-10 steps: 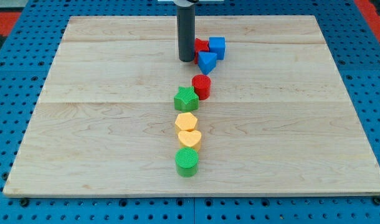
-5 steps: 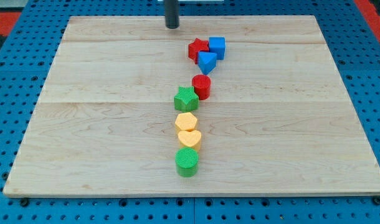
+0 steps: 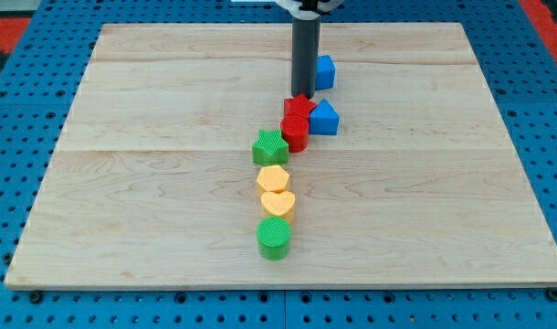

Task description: Push the red star into the red circle

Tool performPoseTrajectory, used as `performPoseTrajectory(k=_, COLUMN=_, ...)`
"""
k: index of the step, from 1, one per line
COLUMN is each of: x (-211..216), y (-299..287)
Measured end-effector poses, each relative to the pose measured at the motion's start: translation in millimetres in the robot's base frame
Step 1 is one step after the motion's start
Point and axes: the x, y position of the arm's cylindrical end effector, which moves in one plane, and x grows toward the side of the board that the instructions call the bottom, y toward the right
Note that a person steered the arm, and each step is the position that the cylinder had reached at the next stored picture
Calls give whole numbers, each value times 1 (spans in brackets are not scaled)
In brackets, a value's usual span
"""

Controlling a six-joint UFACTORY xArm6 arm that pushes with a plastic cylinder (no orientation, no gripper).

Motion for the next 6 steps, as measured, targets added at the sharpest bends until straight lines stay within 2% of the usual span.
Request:
performPoseTrajectory(k=4, x=0, y=-10)
performPoseTrajectory(k=5, x=-46, y=-33)
performPoseTrajectory(k=6, x=-49, y=-44)
